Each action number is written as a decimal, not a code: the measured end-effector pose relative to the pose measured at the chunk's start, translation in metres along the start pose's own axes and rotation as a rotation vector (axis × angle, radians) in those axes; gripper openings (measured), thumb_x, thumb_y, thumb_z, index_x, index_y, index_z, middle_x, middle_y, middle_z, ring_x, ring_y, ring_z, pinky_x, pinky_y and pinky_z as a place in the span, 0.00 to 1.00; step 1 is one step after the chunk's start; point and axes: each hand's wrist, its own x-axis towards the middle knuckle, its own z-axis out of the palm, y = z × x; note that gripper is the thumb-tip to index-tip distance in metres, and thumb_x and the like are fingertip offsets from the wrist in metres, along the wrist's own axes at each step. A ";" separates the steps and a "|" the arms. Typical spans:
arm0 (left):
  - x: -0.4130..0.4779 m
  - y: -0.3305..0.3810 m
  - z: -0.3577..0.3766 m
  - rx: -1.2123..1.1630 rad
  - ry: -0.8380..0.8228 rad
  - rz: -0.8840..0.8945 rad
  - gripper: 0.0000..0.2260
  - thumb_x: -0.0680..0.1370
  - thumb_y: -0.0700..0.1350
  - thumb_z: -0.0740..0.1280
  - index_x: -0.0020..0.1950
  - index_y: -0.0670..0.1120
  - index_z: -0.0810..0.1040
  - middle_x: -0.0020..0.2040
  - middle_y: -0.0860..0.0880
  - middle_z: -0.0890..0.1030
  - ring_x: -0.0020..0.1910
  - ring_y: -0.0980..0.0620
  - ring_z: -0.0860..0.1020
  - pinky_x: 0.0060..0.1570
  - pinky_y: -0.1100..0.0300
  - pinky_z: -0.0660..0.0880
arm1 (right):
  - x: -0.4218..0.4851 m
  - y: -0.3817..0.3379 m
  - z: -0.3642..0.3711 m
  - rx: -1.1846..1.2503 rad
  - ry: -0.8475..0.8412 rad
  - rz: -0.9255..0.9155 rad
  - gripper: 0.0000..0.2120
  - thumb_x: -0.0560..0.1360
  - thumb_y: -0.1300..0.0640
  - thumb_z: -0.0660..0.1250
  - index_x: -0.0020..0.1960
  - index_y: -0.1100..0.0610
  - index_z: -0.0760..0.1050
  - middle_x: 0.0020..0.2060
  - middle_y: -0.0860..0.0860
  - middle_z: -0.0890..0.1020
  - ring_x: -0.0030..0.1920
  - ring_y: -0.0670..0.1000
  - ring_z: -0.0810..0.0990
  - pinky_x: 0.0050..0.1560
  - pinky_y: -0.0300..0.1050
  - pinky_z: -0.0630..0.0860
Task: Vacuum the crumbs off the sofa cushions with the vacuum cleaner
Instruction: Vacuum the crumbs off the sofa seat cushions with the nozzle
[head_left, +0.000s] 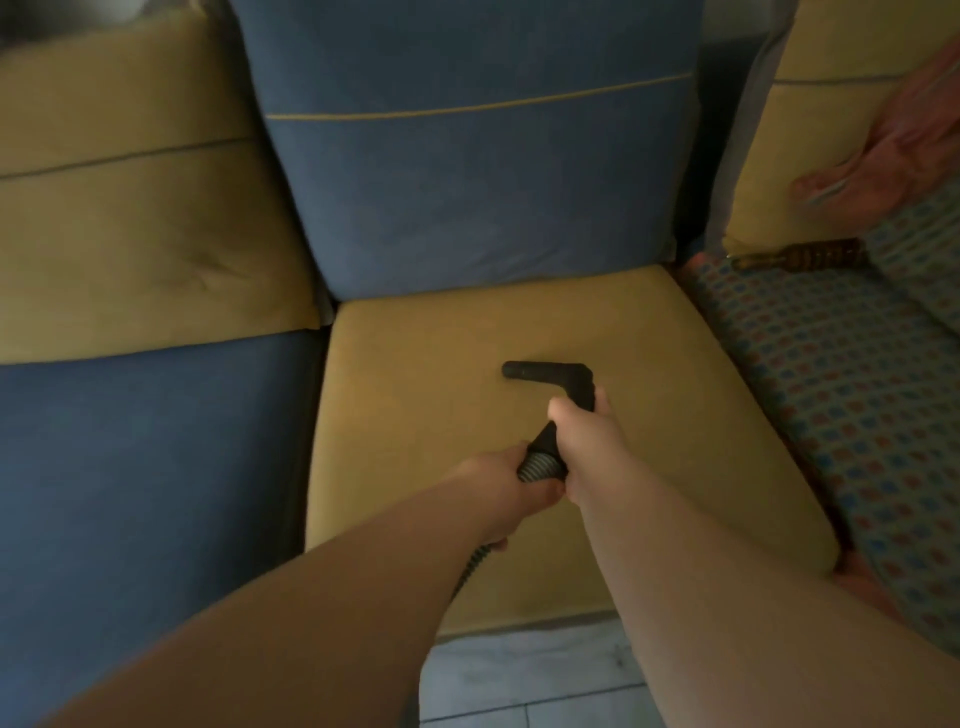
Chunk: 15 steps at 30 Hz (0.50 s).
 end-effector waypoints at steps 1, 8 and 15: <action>-0.008 -0.009 -0.003 -0.003 0.011 -0.011 0.13 0.77 0.57 0.66 0.60 0.56 0.70 0.37 0.48 0.76 0.26 0.53 0.75 0.26 0.61 0.76 | -0.007 0.007 0.007 -0.003 -0.011 -0.002 0.35 0.75 0.54 0.64 0.76 0.36 0.53 0.61 0.52 0.75 0.50 0.59 0.79 0.52 0.60 0.79; -0.044 -0.044 -0.004 -0.001 -0.006 0.002 0.14 0.77 0.57 0.66 0.60 0.57 0.70 0.38 0.49 0.77 0.29 0.51 0.76 0.35 0.54 0.81 | -0.040 0.042 0.023 -0.015 0.006 -0.030 0.33 0.74 0.54 0.65 0.75 0.39 0.57 0.61 0.53 0.75 0.51 0.59 0.79 0.52 0.59 0.79; -0.073 -0.071 0.009 0.011 -0.049 0.092 0.12 0.77 0.58 0.65 0.58 0.58 0.69 0.36 0.49 0.76 0.27 0.53 0.75 0.28 0.60 0.78 | -0.076 0.075 0.020 0.052 0.087 -0.042 0.37 0.74 0.54 0.65 0.76 0.37 0.51 0.63 0.54 0.73 0.52 0.59 0.78 0.53 0.60 0.79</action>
